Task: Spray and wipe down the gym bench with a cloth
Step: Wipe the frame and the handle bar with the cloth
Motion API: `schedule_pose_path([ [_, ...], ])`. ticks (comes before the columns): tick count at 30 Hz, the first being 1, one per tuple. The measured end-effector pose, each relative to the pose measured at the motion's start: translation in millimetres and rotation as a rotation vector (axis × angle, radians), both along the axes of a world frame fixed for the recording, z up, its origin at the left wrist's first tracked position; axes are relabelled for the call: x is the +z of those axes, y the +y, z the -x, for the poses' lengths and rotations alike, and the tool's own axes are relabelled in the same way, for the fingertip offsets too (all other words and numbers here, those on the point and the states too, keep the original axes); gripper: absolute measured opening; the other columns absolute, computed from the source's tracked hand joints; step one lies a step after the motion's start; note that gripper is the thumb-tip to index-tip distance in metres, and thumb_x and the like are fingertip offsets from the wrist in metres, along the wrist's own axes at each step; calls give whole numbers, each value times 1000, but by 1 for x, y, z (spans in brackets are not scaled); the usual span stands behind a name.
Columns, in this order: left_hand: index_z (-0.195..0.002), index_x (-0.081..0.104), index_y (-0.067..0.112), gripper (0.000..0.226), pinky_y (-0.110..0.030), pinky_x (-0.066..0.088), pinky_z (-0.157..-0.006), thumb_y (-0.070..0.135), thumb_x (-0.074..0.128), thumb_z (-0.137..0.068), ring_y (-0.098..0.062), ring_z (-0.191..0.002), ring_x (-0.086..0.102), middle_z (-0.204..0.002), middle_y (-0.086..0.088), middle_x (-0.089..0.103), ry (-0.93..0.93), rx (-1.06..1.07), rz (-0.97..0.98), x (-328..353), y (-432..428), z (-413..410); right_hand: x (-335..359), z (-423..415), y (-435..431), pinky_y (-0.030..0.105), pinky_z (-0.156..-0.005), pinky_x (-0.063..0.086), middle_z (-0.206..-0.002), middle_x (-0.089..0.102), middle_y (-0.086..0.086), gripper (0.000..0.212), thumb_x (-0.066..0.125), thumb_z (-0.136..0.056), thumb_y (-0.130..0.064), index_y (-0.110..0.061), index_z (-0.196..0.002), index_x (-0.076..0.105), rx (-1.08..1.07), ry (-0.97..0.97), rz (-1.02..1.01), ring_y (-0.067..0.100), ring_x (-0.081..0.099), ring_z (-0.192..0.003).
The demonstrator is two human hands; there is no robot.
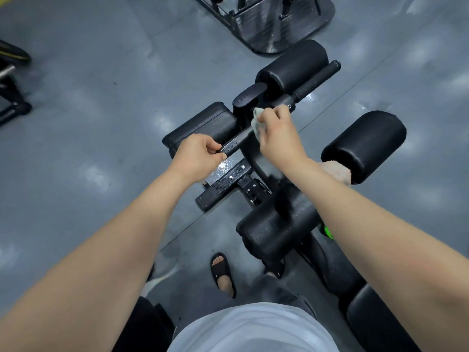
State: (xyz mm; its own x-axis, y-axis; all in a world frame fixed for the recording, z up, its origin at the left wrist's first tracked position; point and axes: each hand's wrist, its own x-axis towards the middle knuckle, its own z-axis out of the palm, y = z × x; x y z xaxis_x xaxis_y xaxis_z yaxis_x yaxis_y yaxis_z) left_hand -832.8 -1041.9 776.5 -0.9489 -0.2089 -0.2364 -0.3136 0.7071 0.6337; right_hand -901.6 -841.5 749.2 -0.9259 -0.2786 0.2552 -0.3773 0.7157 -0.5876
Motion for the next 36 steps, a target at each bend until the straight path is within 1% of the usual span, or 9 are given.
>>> schedule_pose_path([
  [5,-102,73,15,18,-24,51,-76,23,80,-87,-12,-82,65,-90,4,70,-8,30,-46,3,4,-1,-5,-35,-13,7,-67,37,-109,50,11,24,62,-90,-4,-5,-114,62,197,-22,79,6,42,-79],
  [6,-101,73,15,18,-25,51,-77,23,80,-86,-12,-82,65,-89,5,70,-9,31,-47,3,5,-1,-6,-34,-12,9,-65,41,-108,52,9,22,64,-90,-8,-8,-112,63,218,-5,56,8,44,-78],
  [8,-101,74,15,18,-25,52,-77,23,80,-86,-13,-81,65,-90,3,71,-6,26,-48,4,5,0,-4,-26,-8,32,-61,51,-105,53,3,20,66,-92,-22,-18,-111,63,164,3,-4,20,55,-82],
  [11,-101,74,15,19,-26,52,-75,24,81,-85,-11,-78,64,-90,3,71,-7,35,-64,4,5,0,-4,-24,-7,41,-73,53,-104,56,-2,27,67,-91,-28,-26,-118,63,90,-66,22,25,59,-92],
  [17,-112,71,13,24,-22,51,-69,15,77,-89,-12,-85,67,-99,-4,75,-64,64,-237,10,-4,-8,-13,-49,-28,19,-86,42,-113,55,12,40,65,-94,-13,-7,-134,63,152,-98,155,24,61,-97],
  [23,-123,64,21,26,-48,60,-87,15,60,-97,-29,-96,70,-96,-1,69,-29,108,-299,16,-8,-5,-5,-53,-32,34,-84,53,-115,56,7,38,60,-90,-5,-12,-127,58,284,-133,147,23,62,-100],
  [27,-101,71,23,21,-33,57,-73,42,63,-97,-20,-75,66,-87,5,68,-83,41,-233,21,0,4,2,-52,-29,27,-77,53,-106,56,-1,21,67,-87,-15,-16,-102,53,122,-331,253,11,59,-88],
  [30,-94,68,18,18,-30,49,-60,36,69,-93,-13,-66,57,-81,5,68,-77,-28,-144,18,6,8,2,-54,-25,12,-74,47,-104,54,-4,18,74,-84,-25,-20,-94,59,89,-458,383,5,58,-83],
  [36,-94,62,19,6,-38,54,-82,23,60,-97,-22,-86,68,-90,-4,73,-10,-77,4,18,9,23,1,-44,-27,11,-73,40,-97,59,-5,14,70,-90,-30,-21,-94,61,-23,-412,356,3,55,-86],
])
